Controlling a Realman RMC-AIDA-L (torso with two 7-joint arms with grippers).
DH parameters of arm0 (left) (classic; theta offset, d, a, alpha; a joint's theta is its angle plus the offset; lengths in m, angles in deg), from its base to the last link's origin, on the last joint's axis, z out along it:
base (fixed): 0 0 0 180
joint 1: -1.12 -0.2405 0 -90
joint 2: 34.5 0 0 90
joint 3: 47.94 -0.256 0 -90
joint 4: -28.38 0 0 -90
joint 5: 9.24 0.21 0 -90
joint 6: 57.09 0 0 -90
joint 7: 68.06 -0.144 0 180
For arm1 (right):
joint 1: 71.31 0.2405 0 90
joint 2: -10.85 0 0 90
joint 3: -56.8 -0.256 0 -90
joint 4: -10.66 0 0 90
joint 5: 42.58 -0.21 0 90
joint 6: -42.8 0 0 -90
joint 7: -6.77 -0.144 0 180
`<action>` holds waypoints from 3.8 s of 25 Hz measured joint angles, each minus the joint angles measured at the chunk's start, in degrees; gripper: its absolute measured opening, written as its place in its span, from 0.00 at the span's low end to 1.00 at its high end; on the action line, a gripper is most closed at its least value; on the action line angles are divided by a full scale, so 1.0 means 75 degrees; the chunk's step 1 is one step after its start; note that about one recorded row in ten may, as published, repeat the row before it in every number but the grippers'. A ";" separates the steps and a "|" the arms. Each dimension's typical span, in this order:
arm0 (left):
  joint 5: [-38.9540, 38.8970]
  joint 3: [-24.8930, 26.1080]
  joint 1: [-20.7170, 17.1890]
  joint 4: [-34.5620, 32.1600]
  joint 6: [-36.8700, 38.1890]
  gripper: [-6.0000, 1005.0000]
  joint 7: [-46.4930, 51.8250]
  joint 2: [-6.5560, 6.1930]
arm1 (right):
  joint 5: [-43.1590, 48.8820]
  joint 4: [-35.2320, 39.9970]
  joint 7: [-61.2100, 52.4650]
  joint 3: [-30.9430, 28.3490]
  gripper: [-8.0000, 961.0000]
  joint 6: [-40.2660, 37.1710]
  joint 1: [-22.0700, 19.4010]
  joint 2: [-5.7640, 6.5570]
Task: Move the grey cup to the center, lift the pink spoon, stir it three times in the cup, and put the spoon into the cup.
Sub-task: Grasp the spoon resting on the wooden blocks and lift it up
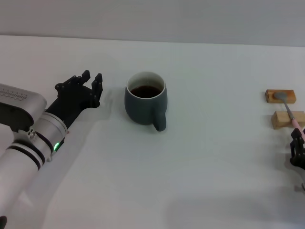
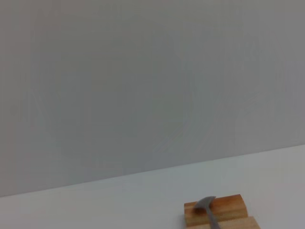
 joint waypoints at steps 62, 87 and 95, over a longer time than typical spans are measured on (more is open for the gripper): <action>0.0000 0.0000 -0.0023 -0.0023 -0.0017 0.31 0.0012 0.0012 | 0.0027 -0.0035 -0.0001 -0.0011 0.14 -0.0595 -0.0017 0.0001; 0.0000 0.0001 -0.0035 0.0007 -0.0122 0.31 0.0012 0.0024 | 0.0026 -0.0106 -0.0023 -0.0012 0.14 -0.1271 0.0155 0.0020; 0.0000 0.0001 -0.0041 0.0023 -0.0122 0.31 0.0012 0.0024 | -0.0027 -0.0062 -0.0024 -0.0012 0.14 -0.1511 0.0222 0.0029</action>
